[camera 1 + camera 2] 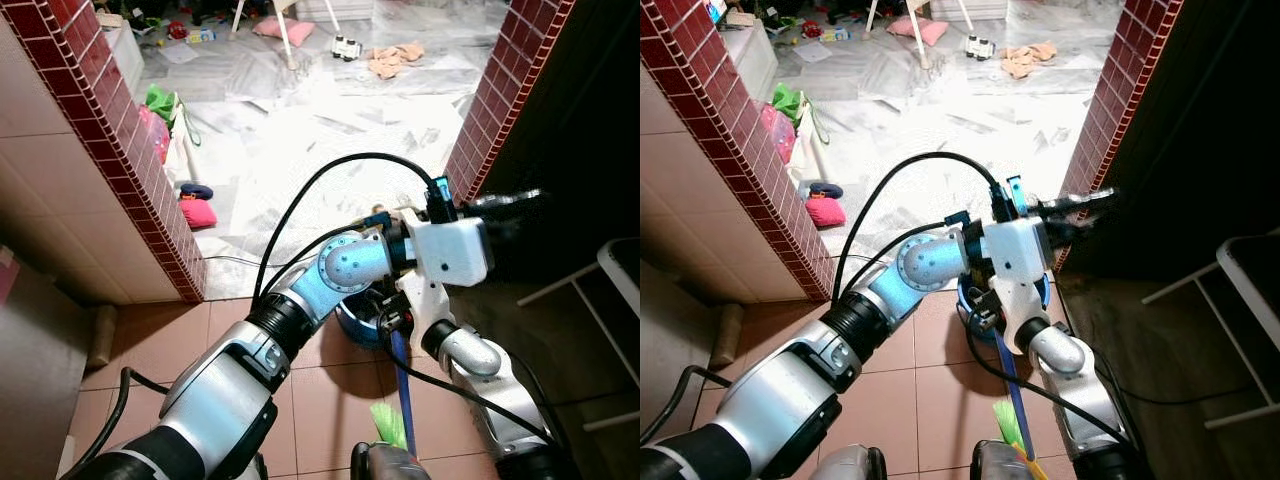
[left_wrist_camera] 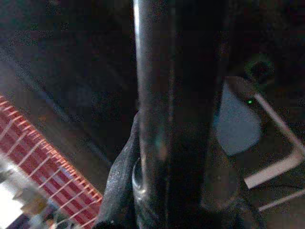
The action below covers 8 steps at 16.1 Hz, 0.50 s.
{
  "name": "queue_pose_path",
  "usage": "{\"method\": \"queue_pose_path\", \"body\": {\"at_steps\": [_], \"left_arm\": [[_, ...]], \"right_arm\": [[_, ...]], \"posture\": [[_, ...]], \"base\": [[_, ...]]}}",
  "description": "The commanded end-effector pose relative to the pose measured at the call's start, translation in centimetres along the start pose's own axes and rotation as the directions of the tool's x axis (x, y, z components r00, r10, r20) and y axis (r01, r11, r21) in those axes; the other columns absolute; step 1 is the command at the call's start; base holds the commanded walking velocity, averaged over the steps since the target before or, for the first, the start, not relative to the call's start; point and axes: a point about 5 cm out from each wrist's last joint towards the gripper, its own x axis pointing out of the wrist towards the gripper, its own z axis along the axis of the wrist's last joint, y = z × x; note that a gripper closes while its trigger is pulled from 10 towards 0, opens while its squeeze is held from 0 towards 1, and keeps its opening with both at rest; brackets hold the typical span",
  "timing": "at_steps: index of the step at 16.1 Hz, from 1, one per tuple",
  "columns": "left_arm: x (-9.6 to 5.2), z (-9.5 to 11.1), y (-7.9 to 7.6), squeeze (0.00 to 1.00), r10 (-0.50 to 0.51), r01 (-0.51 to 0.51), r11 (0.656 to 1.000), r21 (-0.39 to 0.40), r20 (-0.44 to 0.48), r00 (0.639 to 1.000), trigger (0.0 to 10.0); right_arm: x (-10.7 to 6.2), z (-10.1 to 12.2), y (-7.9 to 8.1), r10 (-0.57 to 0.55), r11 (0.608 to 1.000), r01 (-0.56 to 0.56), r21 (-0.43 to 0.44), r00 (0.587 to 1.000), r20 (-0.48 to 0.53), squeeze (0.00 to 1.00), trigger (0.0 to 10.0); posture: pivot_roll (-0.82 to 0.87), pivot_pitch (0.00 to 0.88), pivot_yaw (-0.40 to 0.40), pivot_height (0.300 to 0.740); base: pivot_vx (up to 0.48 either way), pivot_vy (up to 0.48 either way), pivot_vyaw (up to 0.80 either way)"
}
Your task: Sweep floor
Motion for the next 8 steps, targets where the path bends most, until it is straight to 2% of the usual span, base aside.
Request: {"method": "queue_pose_path", "body": {"at_steps": [1, 3, 4, 5, 7, 8], "left_arm": [[1.4, 1.9, 2.5, 0.0, 0.13, -0.134, 0.99, 0.049, 0.088, 0.988, 10.0], [0.4, 1.7, 6.5, 0.0, 0.363, -0.362, 0.932, -0.031, 0.033, 0.931, 10.0], [-0.5, 1.7, 8.9, 0.0, 0.499, -0.498, 0.864, -0.078, 0.001, 0.867, 10.0], [-1.4, 1.9, 10.8, 0.0, 0.591, -0.59, 0.803, -0.086, -0.008, 0.806, 10.0], [-3.6, 3.6, 15.2, 0.0, 0.744, -0.741, 0.668, -0.076, 0.032, 0.667, 10.0], [-4.5, 4.8, 17.1, 0.0, 0.786, -0.784, 0.618, -0.055, 0.075, 0.614, 10.0]], "right_arm": [[0.1, -0.1, -0.2, 0.003, 1.0, -0.003, -0.01, 1.0, -0.012, 0.0, 10.0], [0.1, -0.3, -0.3, 0.004, 1.0, -0.004, -0.008, 1.0, -0.014, 0.0, 10.0], [0.1, -0.4, -0.3, 0.006, 1.0, -0.006, -0.008, 1.0, -0.017, 0.0, 10.0], [0.1, -0.4, -0.4, 0.012, 1.0, -0.012, -0.012, 1.0, -0.019, 0.0, 10.0], [0.3, -0.5, -0.4, 0.023, 1.0, -0.024, -0.019, 0.999, -0.024, 0.0, 10.0], [0.4, -0.6, -0.4, 0.031, 0.999, -0.032, -0.021, 0.999, -0.025, 0.0, 10.0]], "posture": [[-0.16, 0.066, 0.023, 0.74], [-0.15, 0.057, 0.018, 0.74], [-0.15, 0.053, 0.013, 0.74], [-0.15, 0.05, 0.009, 0.74], [-0.13, 0.04, -0.006, 0.74], [-0.12, 0.036, -0.011, 0.74]], "base": [[0.0, 0.0, 0.0], [0.0, 0.0, 0.0], [0.0, 0.0, 0.0], [0.0, 0.0, 0.0], [0.0, 0.0, 0.0], [0.0, 0.0, 0.0]]}}
